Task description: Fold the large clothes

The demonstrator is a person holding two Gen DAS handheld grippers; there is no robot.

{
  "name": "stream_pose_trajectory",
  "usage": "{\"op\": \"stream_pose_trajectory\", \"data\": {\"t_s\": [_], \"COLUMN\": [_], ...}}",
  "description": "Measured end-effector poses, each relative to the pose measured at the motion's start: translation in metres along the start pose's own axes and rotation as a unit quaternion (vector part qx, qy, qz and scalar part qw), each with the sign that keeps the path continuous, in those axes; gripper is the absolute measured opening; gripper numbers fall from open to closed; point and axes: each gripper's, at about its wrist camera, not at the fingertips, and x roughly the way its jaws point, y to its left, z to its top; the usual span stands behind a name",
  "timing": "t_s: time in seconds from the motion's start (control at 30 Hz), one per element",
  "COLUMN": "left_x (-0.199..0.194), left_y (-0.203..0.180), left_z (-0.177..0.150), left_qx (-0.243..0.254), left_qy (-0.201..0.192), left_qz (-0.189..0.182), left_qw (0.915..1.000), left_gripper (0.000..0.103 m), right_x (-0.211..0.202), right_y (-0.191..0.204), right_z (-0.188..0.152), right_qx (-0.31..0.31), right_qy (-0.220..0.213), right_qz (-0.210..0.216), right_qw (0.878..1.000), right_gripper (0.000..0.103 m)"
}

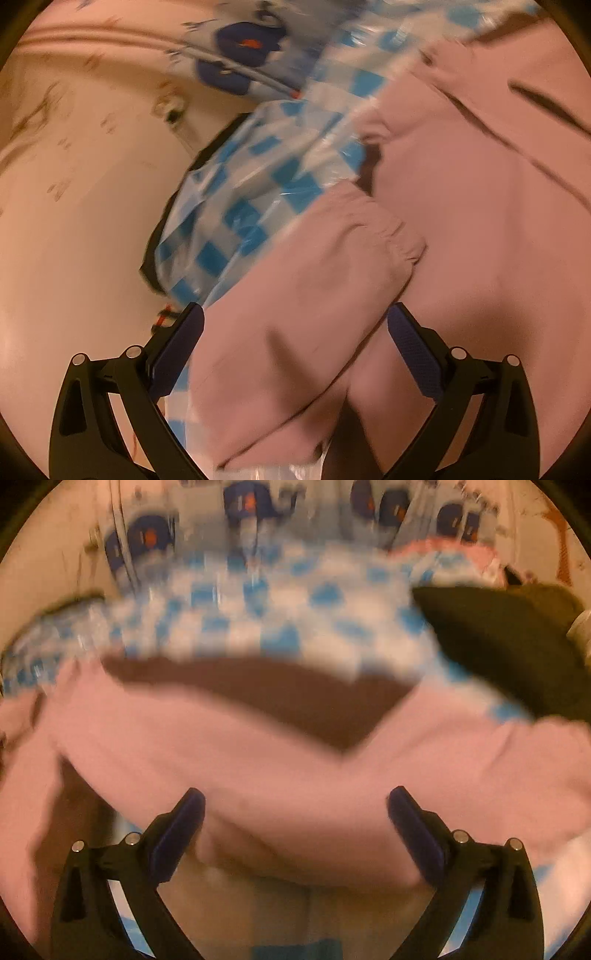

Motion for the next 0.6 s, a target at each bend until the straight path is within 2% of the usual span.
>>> {"op": "stream_pose_trajectory", "data": {"t_s": [0.07,0.13,0.23,0.3,0.33,0.37,0.43,0.5,0.6], "left_x": [0.015,0.031,0.059,0.066,0.069,0.072,0.072,0.071,0.065], "left_y": [-0.004,0.000,0.011,0.017,0.020,0.030,0.041,0.059,0.098], "left_z": [0.005,0.008,0.007,0.006,0.004,0.003,-0.002,-0.006,-0.019], "left_qx": [0.006,-0.014,-0.054,-0.068,-0.079,-0.105,-0.138,-0.167,-0.235], "left_qy": [0.008,0.020,0.042,0.045,0.046,0.047,0.052,0.050,0.043], "left_qz": [-0.008,-0.029,-0.096,-0.100,-0.108,-0.137,-0.143,-0.124,-0.111], "left_qw": [0.9999,0.9993,0.9930,0.9917,0.9899,0.9839,0.9787,0.9769,0.9647], "left_gripper": [0.096,0.096,0.096,0.096,0.077,0.063,0.033,0.019,0.015], "right_x": [0.003,0.003,0.002,-0.002,-0.001,-0.001,-0.001,0.000,-0.003], "right_y": [-0.007,-0.010,-0.008,-0.006,-0.006,-0.006,-0.005,-0.005,-0.007], "right_z": [0.001,0.000,-0.002,-0.006,-0.006,-0.006,-0.005,-0.005,-0.006], "right_qx": [0.014,0.023,0.018,0.015,0.016,0.016,0.015,0.016,0.018], "right_qy": [-0.002,-0.006,-0.005,-0.006,-0.006,-0.007,-0.006,-0.006,-0.010], "right_qz": [0.014,0.023,0.018,0.017,0.018,0.018,0.016,0.017,0.021], "right_qw": [1.000,0.999,1.000,1.000,1.000,1.000,1.000,1.000,1.000], "right_gripper": [0.096,0.096,0.096,0.096,0.096,0.096,0.096,0.096,0.096]}}
